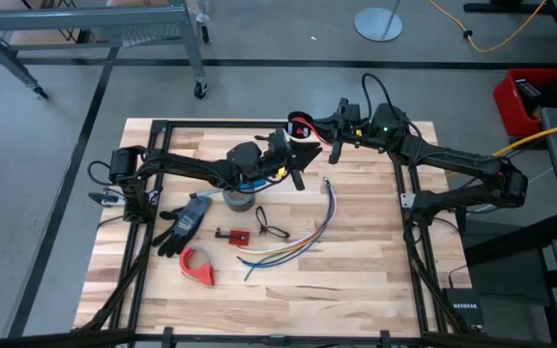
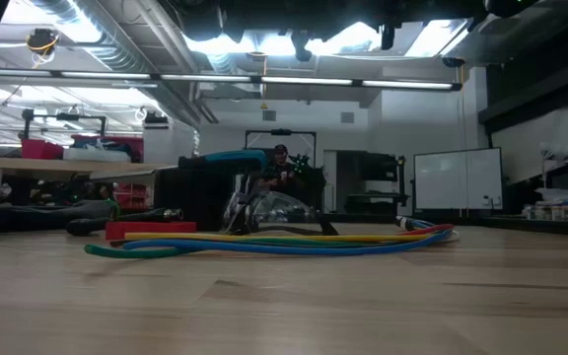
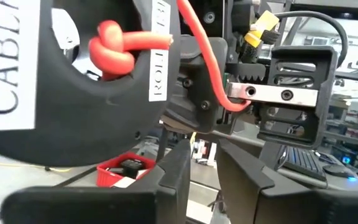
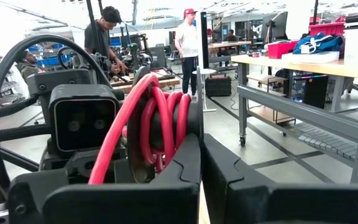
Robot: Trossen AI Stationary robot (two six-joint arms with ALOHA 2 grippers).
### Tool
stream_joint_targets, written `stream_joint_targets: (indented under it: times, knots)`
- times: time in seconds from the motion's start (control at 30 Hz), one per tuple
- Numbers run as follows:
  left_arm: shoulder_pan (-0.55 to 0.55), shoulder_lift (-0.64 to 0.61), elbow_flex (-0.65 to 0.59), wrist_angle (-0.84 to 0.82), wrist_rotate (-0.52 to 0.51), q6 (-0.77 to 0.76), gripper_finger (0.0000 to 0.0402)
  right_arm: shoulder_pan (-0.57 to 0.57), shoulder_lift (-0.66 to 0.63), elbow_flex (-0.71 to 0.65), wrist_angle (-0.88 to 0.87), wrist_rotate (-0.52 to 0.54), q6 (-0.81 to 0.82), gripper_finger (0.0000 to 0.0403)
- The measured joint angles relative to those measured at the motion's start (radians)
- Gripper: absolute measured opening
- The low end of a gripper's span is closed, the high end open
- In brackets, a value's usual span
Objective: Coil cords
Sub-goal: Coil the red wire on the spool
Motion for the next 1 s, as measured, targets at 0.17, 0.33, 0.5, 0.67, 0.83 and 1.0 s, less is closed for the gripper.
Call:
stream_joint_targets:
  times: [0.17, 0.33, 0.5, 0.67, 0.83, 1.0]
  knots:
    - [-0.01, 0.0, 0.0, 0.009, 0.041, 0.007, 0.0074, 0.0, 0.0, 0.0, 0.002, 0.01, -0.01, 0.0001]
    - [-0.006, 0.0, 0.0, 0.047, 0.047, 0.002, 0.0074, 0.01, 0.005, 0.0, 0.012, 0.002, -0.015, 0.0001]
    - [-0.002, 0.0, 0.0, 0.064, 0.046, 0.006, 0.0074, 0.044, 0.022, -0.001, 0.028, 0.02, -0.076, 0.0001]
    - [-0.004, 0.0, 0.0, 0.061, 0.049, -0.001, 0.0074, 0.061, 0.036, -0.001, 0.06, 0.037, -0.093, 0.0001]
    - [-0.008, 0.0, 0.0, 0.087, 0.05, 0.006, 0.0074, 0.061, 0.041, -0.001, 0.061, 0.038, -0.092, 0.0001]
    - [-0.007, 0.0, 0.0, 0.086, 0.052, 0.006, 0.0074, 0.061, 0.049, -0.001, 0.061, 0.036, -0.091, 0.0001]
